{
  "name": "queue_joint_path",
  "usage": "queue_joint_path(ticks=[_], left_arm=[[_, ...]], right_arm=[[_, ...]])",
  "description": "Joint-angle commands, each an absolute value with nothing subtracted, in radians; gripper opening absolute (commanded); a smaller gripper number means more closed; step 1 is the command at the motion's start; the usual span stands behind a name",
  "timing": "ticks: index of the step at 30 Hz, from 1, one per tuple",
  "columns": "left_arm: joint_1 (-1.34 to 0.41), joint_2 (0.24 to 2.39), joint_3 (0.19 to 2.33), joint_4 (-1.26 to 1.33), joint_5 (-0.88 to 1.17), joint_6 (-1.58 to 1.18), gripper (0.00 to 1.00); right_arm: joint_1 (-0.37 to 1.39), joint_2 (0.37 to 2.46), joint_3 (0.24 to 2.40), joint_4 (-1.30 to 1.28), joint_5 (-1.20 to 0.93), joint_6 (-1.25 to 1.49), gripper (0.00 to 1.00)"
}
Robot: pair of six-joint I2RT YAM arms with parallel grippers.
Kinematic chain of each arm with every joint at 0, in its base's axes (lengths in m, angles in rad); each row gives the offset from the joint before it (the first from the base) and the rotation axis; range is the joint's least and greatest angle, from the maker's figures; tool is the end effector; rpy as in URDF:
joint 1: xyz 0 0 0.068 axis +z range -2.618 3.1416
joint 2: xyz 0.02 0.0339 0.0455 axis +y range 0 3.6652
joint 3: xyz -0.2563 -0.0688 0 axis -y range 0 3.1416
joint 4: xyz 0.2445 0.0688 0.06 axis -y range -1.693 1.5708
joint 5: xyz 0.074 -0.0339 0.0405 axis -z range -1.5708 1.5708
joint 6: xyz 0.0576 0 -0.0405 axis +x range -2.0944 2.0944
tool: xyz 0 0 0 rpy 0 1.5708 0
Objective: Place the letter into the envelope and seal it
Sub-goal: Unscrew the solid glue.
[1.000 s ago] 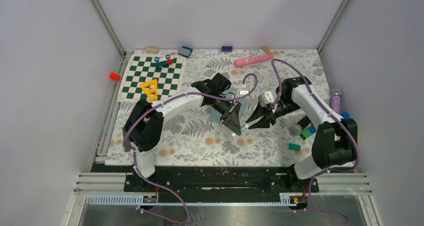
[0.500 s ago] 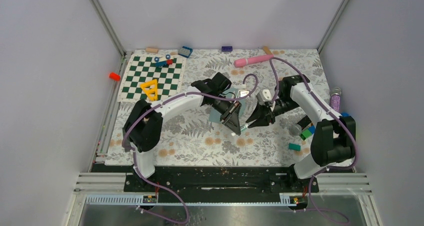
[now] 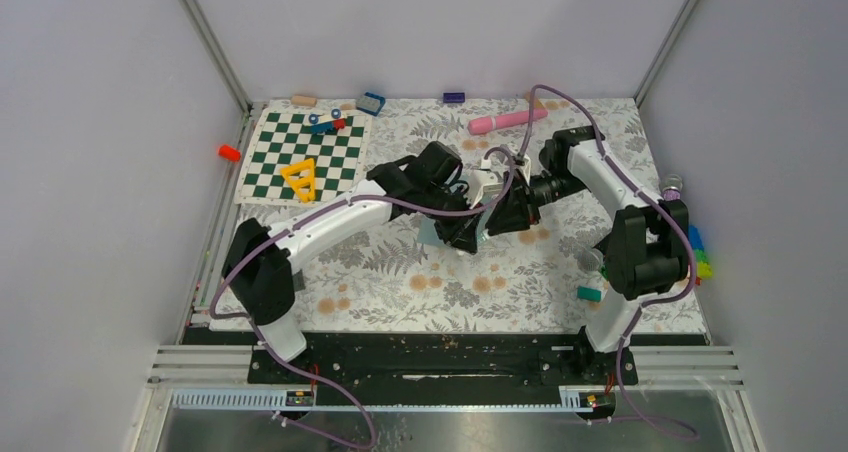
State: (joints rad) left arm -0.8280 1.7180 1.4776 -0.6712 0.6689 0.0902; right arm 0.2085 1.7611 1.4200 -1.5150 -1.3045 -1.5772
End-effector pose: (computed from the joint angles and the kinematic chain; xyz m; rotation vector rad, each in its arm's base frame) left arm 0.2323 -0.3058 0.2729 1.3935 2.1390 -1.1343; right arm 0.2760 0.1152 0.2544 -1.4884 1.4938 1.4308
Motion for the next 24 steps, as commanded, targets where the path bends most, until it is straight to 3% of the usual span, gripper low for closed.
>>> queue_joint_path(ticks=[1, 13, 19, 24], left_arm=[[-0.858, 1.661, 1.464, -0.513, 0.4, 0.118, 0.0], [-0.925, 1.66, 1.461, -0.488, 0.129, 0.151, 0.0], [-0.924, 1.66, 1.447, -0.528, 0.34, 0.179, 0.0], [-0.923, 1.662, 1.442, -0.572, 0.554, 0.211, 0.0]], right_arm=[[0.226, 1.781, 1.475, -1.694, -1.415, -1.387, 0.2], [0.236, 1.785, 1.456, -1.444, -1.425, -1.014, 0.18], [0.233, 1.769, 1.486, -1.493, -1.367, -1.159, 0.44], [0.183, 1.756, 1.508, -1.626, -1.392, -1.352, 0.48]])
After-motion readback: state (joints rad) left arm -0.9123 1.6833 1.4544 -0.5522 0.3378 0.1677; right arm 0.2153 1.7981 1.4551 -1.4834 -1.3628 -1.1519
